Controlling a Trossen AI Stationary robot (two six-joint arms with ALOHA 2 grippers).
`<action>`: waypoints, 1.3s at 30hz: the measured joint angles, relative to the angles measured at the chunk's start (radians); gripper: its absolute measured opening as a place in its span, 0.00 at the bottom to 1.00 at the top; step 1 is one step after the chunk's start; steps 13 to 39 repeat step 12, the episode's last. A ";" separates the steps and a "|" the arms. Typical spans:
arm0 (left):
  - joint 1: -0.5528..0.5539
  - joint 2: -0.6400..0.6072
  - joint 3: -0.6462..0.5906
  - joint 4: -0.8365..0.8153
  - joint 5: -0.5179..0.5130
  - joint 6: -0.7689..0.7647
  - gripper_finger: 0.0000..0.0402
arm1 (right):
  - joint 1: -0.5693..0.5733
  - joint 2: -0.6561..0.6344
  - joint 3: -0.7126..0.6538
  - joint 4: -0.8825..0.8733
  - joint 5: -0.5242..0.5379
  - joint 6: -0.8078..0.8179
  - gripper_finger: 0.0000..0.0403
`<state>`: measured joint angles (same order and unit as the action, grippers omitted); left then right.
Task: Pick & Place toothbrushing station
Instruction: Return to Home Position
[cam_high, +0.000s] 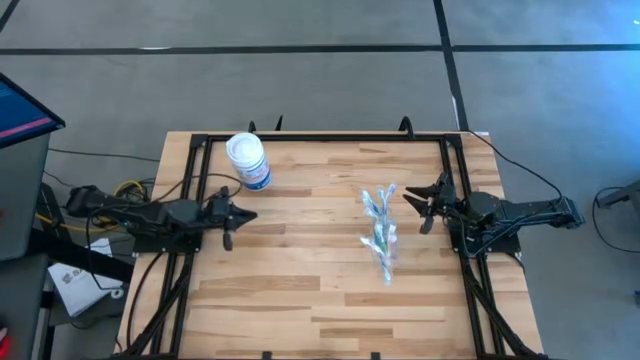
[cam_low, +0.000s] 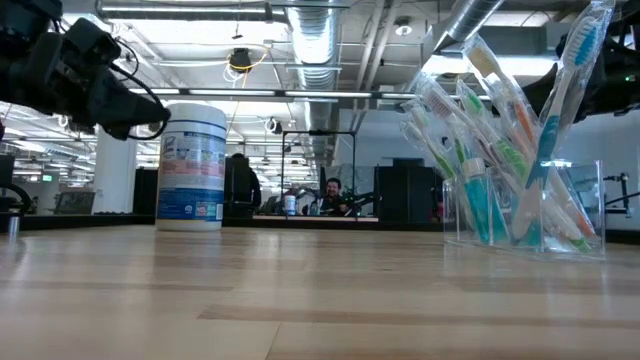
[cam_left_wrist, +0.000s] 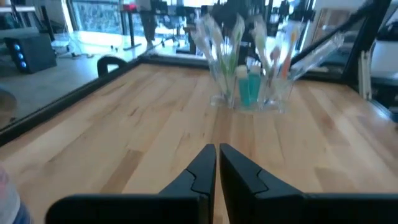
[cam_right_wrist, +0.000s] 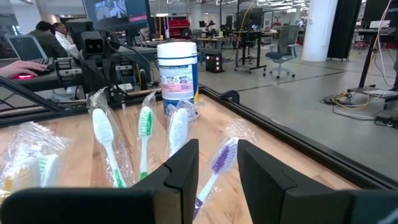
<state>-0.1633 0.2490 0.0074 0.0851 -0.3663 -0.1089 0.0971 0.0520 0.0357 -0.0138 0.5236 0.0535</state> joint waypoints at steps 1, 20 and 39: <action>0.000 -0.022 0.000 0.000 0.000 0.000 0.04 | 0.000 -0.001 0.000 0.000 0.000 0.000 0.25; 0.000 -0.248 0.000 0.060 -0.001 -0.001 0.04 | 0.000 -0.001 0.000 0.000 0.000 0.000 0.25; 0.000 -0.248 0.000 0.060 -0.001 -0.001 0.04 | 0.000 -0.001 0.000 0.000 0.000 0.000 0.25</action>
